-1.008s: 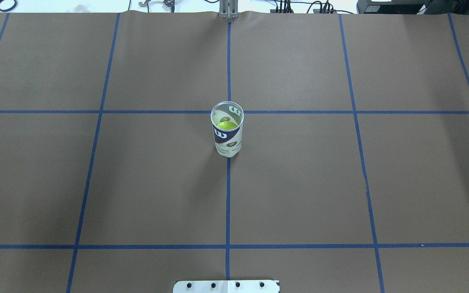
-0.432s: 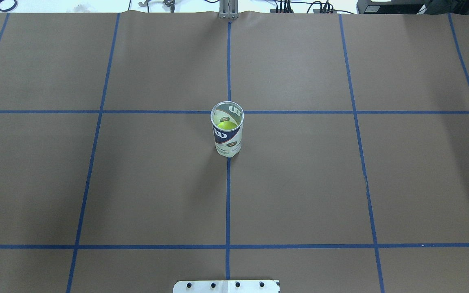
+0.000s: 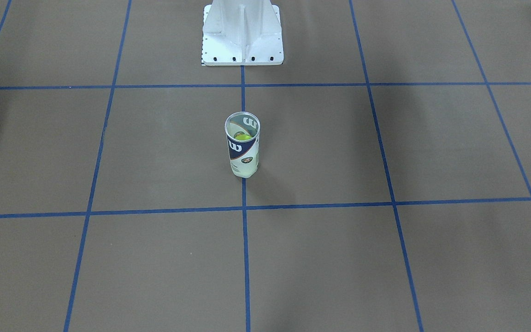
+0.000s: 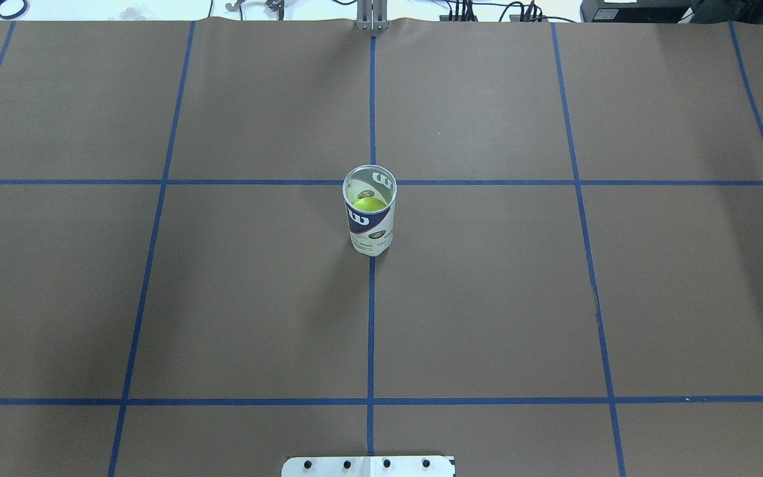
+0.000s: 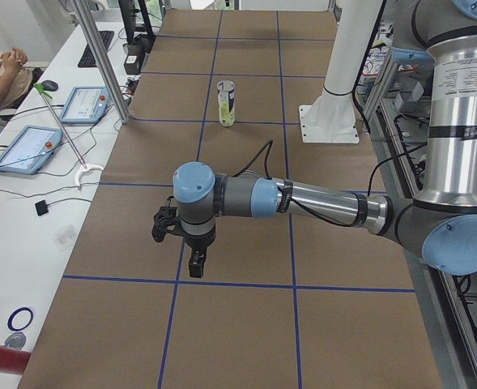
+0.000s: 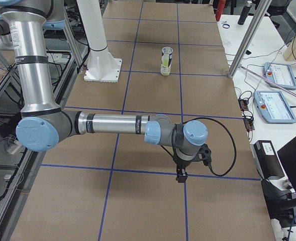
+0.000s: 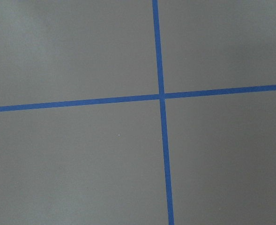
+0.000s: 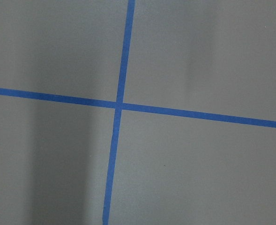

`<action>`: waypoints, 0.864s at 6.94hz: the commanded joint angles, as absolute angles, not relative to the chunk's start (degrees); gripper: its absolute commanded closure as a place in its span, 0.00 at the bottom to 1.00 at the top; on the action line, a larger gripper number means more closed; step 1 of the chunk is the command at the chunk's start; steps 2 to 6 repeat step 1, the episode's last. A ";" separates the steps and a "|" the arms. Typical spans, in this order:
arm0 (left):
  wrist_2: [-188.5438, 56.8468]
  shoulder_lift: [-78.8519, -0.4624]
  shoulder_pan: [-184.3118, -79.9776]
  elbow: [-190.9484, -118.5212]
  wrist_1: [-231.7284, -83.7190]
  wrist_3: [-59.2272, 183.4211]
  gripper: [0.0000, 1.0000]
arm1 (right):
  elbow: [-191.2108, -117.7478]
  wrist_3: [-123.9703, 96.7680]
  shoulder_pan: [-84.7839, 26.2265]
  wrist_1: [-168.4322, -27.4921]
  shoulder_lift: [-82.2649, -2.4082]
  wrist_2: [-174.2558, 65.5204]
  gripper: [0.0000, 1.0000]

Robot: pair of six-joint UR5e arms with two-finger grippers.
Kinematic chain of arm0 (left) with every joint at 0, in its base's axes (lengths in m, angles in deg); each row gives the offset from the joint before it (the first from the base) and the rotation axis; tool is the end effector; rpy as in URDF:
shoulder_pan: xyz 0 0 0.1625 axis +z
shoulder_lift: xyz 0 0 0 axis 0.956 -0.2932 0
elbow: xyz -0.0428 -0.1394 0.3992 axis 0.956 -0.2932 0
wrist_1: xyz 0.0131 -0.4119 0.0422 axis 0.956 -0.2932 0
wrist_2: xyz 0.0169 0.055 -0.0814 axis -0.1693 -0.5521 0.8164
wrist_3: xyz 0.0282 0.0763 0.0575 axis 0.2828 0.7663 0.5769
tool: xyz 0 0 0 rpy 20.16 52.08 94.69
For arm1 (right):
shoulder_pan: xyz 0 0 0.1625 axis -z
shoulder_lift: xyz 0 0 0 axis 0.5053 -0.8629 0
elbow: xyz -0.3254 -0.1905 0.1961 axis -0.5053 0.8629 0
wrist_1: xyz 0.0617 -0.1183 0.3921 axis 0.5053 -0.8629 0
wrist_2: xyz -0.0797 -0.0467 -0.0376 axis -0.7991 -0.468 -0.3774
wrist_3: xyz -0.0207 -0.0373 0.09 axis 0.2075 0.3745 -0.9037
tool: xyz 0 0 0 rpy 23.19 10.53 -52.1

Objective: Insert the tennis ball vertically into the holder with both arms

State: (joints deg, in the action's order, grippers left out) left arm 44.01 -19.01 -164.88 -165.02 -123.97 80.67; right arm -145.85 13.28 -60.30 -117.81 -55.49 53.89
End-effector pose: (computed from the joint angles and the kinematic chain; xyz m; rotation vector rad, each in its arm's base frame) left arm -0.0836 -0.4787 0.5878 0.0819 0.7191 0.0490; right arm 0.0736 -0.5357 0.6590 -0.0184 -0.7256 -0.1291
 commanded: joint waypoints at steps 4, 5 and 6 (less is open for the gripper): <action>44.01 -19.01 -164.88 -165.02 -123.89 80.61 0.01 | -145.86 13.27 -60.35 -117.81 -55.50 53.83 0.00; 44.01 -19.01 -164.88 -165.02 -123.89 80.61 0.01 | -145.86 13.27 -60.35 -117.81 -55.50 53.83 0.00; 44.01 -19.01 -164.88 -165.02 -123.89 80.61 0.01 | -145.86 13.27 -60.35 -117.81 -55.50 53.83 0.00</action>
